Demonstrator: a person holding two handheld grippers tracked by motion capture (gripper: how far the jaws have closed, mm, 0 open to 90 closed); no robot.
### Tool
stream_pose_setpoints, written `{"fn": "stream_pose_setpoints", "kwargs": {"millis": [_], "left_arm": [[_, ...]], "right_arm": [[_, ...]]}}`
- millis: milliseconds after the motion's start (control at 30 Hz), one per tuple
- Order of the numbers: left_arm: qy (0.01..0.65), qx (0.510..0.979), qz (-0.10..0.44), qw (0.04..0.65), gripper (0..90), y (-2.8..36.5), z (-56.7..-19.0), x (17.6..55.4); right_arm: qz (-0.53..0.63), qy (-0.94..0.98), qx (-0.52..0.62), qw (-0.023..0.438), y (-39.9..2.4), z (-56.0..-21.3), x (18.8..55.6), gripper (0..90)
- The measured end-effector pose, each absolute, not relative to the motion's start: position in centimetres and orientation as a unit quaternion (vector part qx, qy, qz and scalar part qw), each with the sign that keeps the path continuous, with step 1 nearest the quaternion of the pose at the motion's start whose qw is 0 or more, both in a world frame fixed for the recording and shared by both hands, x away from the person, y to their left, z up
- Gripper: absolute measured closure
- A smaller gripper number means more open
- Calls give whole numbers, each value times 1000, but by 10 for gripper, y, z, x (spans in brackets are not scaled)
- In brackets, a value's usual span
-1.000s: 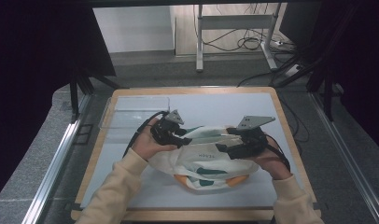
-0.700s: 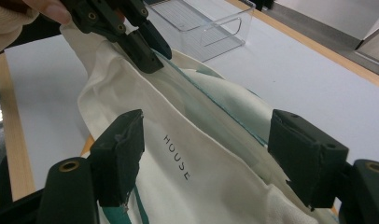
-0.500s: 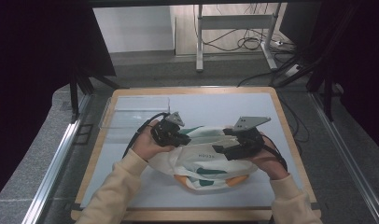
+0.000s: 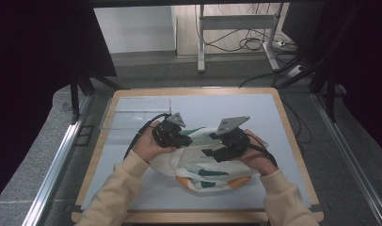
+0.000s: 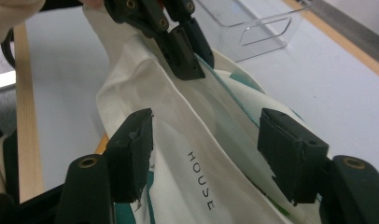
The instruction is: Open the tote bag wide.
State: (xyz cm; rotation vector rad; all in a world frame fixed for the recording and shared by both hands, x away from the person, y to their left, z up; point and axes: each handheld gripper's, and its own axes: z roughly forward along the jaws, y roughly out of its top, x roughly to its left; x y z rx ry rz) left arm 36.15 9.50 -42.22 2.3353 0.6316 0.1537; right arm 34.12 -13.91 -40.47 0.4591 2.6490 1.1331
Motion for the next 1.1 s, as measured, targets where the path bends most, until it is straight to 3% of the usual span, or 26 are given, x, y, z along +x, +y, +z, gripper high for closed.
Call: {"fn": "stream_pose_setpoints", "kwargs": {"millis": [300, 367, 400, 667, 1100], "left_arm": [[239, 908, 62, 338, 829, 93, -419, 362], [241, 907, 61, 340, 829, 93, -420, 362], [242, 907, 61, 340, 829, 93, -420, 362], [239, 909, 60, 337, 832, 93, -418, 364], [247, 906, 64, 338, 837, 93, -416, 369]], "right_arm": [[302, 936, 126, 127, -127, -418, 350, 491], [286, 942, 123, 123, -126, -421, 350, 559], [277, 946, 124, 116, -127, -423, 352, 642], [279, 948, 112, 98, -129, -425, 350, 850], [305, 942, 109, 86, -140, -429, 336, 866]]}}
